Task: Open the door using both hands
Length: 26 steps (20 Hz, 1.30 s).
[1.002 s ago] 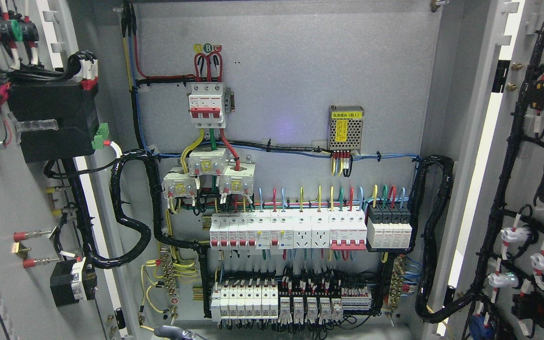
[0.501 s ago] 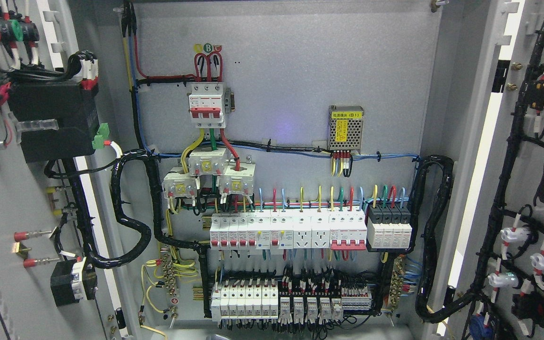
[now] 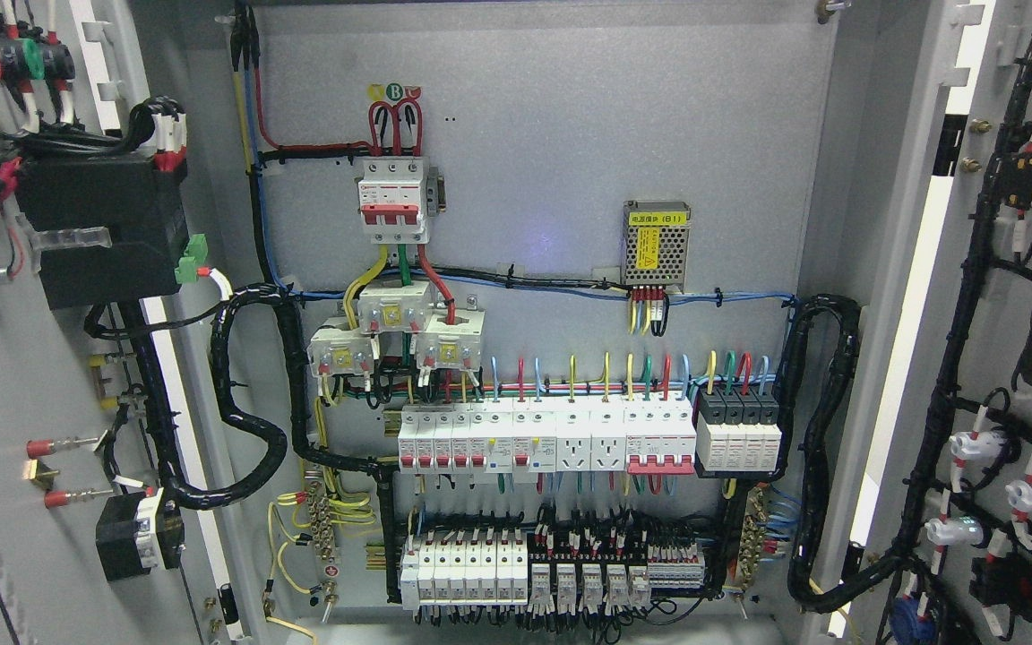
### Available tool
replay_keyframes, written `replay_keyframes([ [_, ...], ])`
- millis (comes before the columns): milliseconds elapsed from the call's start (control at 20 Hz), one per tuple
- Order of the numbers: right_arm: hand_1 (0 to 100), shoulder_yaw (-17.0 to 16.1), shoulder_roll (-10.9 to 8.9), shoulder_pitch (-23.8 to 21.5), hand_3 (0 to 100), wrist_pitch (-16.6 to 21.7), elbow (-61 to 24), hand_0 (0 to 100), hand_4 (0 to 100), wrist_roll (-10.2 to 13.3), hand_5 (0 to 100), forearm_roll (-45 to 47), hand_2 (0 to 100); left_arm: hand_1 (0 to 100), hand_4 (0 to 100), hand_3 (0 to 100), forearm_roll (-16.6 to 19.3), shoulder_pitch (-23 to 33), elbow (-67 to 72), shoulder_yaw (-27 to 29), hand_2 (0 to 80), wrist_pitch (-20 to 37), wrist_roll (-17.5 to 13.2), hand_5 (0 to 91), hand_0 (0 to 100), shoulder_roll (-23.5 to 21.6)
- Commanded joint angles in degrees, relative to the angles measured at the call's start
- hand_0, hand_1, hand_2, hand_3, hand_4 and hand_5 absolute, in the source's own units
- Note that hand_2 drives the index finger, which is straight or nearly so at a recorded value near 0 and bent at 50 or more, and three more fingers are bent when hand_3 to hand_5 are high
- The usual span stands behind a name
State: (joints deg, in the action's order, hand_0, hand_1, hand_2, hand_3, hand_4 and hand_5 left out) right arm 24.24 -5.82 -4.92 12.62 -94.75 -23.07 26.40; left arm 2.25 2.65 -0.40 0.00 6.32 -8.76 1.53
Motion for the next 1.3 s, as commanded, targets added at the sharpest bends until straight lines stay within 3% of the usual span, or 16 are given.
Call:
replay_keyframes([
  [0, 0, -5.7, -6.66, -8.17, 0, 6.17, -4.47, 11, 0, -0.05, 0, 0.06, 0, 0, 3, 0, 0.39, 0.69, -6.79, -2.37, 0.0, 0.0, -0.64, 0.0, 0, 0.4],
  [351, 0, -8.07, -9.39, -13.36, 0, 15.93, -8.34, 11, 0, -0.13, 0, 0.14, 0, 0, 3, 0, 0.48, 11.05, -33.48, -7.11, 0.0, -1.23, -0.29, 0.0, 0, -0.56],
  [651, 0, -8.51, -12.55, -17.14, 0, 25.78, -8.96, 11, 0, -0.13, 0, 0.14, 0, 0, 3, 0, 0.48, 19.58, -60.47, -11.34, 0.0, -0.79, -0.03, 0.0, 0, -4.78],
  [851, 0, -8.6, -15.89, -21.09, 0, 31.31, -10.8, 11, 0, -0.13, 0, 0.14, 0, 0, 3, 0, 0.57, 20.9, -71.74, -13.79, 0.0, 0.0, -0.2, 0.0, 0, -8.73],
  [1252, 0, -9.92, -17.74, -21.28, 0, 36.93, -13.35, 11, 0, -0.13, 0, 0.14, 0, 0, 3, 0, 0.56, 20.64, -89.07, -16.61, 0.0, 4.3, -0.55, 0.0, 0, -11.82],
])
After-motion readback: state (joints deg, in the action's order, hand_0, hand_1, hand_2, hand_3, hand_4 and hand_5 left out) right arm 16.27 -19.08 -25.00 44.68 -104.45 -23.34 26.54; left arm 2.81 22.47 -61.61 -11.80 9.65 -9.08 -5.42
